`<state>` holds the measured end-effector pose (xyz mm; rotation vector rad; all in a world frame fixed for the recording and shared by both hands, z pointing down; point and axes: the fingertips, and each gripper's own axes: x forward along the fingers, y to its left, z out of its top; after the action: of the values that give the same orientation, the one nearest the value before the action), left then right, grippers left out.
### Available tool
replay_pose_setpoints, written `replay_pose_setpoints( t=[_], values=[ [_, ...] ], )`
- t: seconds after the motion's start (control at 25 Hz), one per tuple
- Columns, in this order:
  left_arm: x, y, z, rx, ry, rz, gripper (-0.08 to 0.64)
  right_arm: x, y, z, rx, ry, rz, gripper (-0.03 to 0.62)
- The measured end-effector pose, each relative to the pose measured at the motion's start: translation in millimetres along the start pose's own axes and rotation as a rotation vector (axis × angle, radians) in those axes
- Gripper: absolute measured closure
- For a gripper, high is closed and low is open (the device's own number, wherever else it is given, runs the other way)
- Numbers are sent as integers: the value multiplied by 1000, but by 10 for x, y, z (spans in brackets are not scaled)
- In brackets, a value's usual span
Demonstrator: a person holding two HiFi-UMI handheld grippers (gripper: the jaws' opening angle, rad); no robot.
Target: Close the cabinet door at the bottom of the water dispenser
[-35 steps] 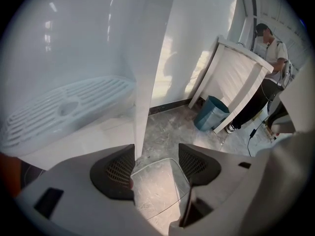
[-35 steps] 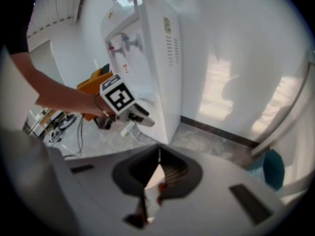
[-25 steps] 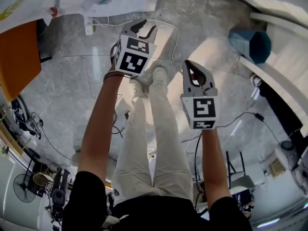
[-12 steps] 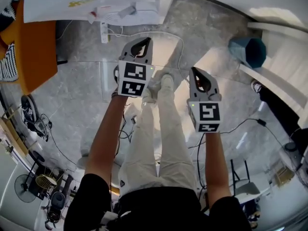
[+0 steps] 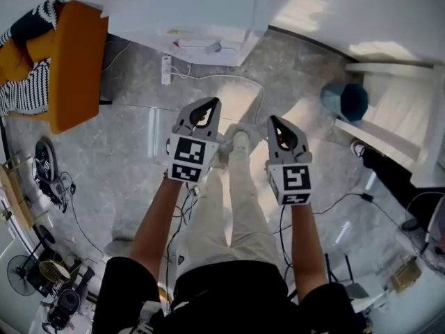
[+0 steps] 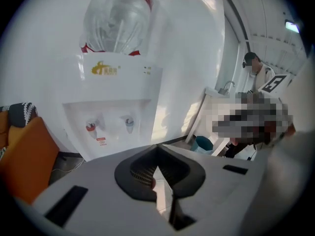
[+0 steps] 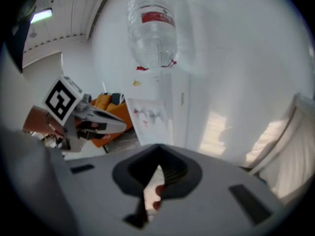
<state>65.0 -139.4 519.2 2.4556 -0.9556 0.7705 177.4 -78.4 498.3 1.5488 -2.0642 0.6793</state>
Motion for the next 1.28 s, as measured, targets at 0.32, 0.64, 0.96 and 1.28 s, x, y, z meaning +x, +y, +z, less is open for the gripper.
replay_pose_setpoints(
  t=[0.32,0.64,0.96,1.28],
  values=[
    [-906,-3,536,-6,-97,49,549,-431,145,641,-43,-71,-6,558],
    [-1588,28,1172,3,-204,97,549,-905,394,1320,-82,-164,24,558],
    [-2247,-53,1738,12,-311,147,549,-1464,522,2012,-122,-288,24,558],
    [-2776,-193,2154,49,-411,175,549,-1980,643,2427,-153,-393,14,558]
  ],
)
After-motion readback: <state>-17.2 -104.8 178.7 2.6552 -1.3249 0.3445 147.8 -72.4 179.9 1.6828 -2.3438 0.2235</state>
